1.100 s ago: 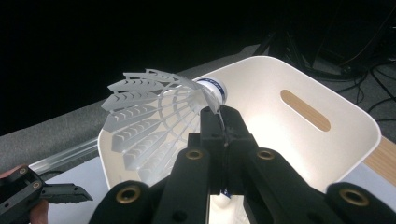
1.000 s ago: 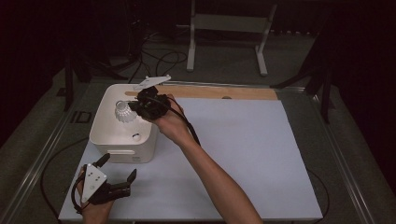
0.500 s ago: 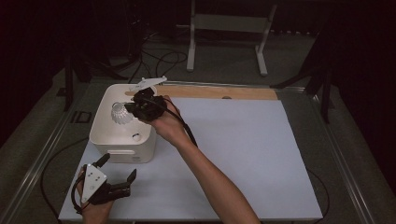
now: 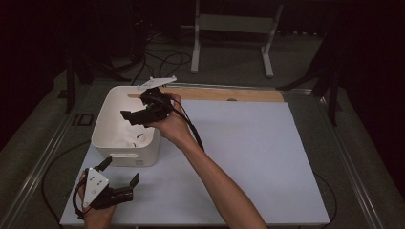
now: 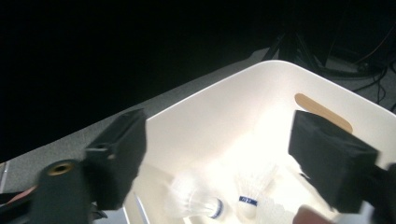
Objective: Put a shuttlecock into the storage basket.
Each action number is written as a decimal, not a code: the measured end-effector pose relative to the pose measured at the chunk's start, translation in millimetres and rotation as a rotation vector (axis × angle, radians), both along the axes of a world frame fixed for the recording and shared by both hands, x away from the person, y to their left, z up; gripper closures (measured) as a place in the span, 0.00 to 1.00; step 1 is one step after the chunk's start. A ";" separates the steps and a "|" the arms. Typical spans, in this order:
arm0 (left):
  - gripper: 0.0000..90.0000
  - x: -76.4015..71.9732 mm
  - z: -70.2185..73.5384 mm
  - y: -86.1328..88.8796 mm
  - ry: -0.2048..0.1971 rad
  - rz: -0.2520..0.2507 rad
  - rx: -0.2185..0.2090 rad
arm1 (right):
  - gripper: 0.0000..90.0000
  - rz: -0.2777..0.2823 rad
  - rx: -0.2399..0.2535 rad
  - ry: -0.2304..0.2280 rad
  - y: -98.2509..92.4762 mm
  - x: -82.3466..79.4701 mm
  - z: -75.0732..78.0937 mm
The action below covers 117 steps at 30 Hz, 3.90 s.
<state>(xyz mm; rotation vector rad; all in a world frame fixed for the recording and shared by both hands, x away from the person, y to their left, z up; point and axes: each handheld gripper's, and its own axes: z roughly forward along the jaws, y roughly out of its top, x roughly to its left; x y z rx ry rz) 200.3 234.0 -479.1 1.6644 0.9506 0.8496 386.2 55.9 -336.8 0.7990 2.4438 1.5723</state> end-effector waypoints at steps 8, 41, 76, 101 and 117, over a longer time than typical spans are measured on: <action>0.00 0.1 0.0 -0.8 0.002 -0.002 0.003 | 0.11 -0.022 -0.014 -0.002 -8.9 -0.2 0.2; 0.00 0.8 -0.4 -1.8 0.004 -0.003 0.004 | 0.11 -0.091 -0.043 -0.047 -52.2 -9.4 -16.0; 0.00 1.6 -0.6 -3.1 0.005 -0.004 0.001 | 0.11 -0.150 -0.012 -0.064 -117.2 -32.2 -35.5; 0.00 7.3 2.7 -0.4 0.015 -0.007 -0.031 | 0.11 -0.219 -0.047 -0.124 -170.7 -58.7 -56.4; 0.00 13.7 4.8 -0.4 0.028 -0.016 -0.049 | 0.11 -0.287 -0.050 -0.123 -216.5 -76.2 -77.0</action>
